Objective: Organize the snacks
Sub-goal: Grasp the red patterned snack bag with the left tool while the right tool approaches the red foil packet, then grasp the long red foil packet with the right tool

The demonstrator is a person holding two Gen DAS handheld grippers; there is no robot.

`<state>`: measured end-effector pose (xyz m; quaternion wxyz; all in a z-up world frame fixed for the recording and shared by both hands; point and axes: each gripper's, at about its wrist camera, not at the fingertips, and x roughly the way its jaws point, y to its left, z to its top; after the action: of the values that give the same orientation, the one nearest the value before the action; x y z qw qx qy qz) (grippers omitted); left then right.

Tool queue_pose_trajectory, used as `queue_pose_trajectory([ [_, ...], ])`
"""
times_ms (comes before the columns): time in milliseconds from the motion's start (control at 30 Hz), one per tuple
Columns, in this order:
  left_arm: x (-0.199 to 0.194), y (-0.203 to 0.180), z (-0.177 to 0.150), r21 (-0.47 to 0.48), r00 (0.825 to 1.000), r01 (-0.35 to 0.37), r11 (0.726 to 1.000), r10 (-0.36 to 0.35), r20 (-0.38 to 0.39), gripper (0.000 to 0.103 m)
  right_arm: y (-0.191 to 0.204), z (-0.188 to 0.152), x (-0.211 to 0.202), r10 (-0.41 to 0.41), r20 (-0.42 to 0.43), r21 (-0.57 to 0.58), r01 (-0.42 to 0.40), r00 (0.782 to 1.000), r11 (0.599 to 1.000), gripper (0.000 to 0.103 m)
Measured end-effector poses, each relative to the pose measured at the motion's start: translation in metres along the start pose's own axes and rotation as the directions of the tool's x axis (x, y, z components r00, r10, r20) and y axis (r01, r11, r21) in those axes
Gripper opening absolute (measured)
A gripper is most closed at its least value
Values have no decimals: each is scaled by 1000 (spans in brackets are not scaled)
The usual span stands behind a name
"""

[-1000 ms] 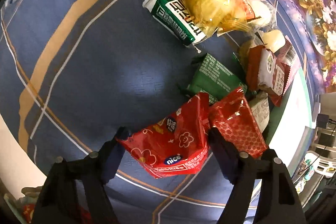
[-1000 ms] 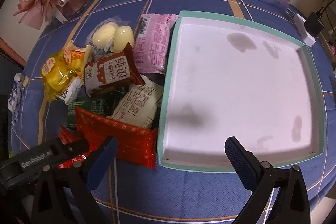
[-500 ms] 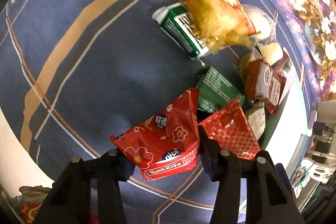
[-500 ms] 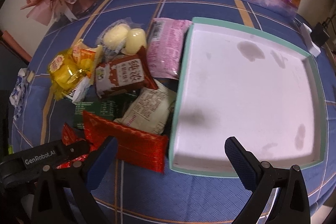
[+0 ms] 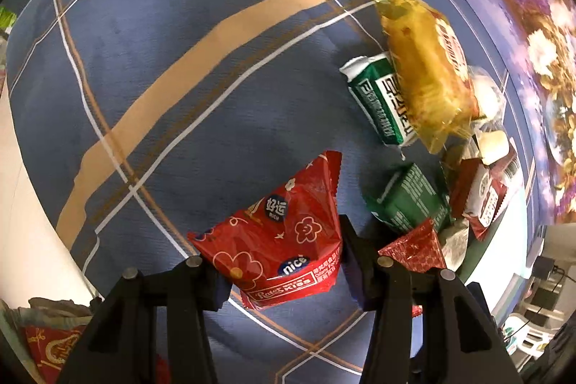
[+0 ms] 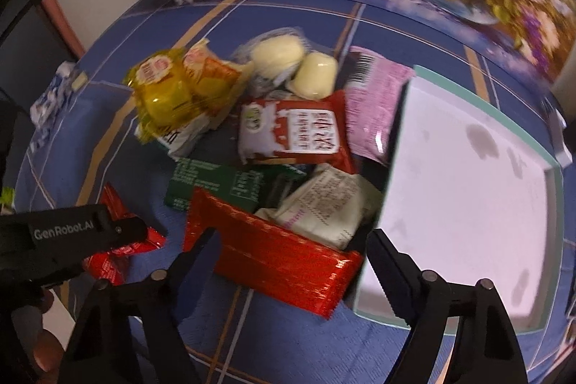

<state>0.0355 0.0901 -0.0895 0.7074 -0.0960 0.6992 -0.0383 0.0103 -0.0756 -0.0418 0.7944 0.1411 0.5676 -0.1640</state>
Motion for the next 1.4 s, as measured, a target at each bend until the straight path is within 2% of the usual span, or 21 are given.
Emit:
queue_pose_trajectory([
  [67,0,3,0,-10,1000,2,1000,-2,-1,52,8,1,2,7,1,-27,-7,1000,1000,81],
  [233,2,2,-1,-22,1000,5,1000,-5,-9,52,15,-2,15,30,-22,-73,-31,999,997,81],
  [833,30,12,0,-40,999,-10,999,8,-32,53,2,-41,29,131,-128,0,-132,983,991,81],
  [1400,33,2,-4,-32,999,-22,999,21,-26,53,28,-80,35,62,-181,-147,-89,982,985,82],
])
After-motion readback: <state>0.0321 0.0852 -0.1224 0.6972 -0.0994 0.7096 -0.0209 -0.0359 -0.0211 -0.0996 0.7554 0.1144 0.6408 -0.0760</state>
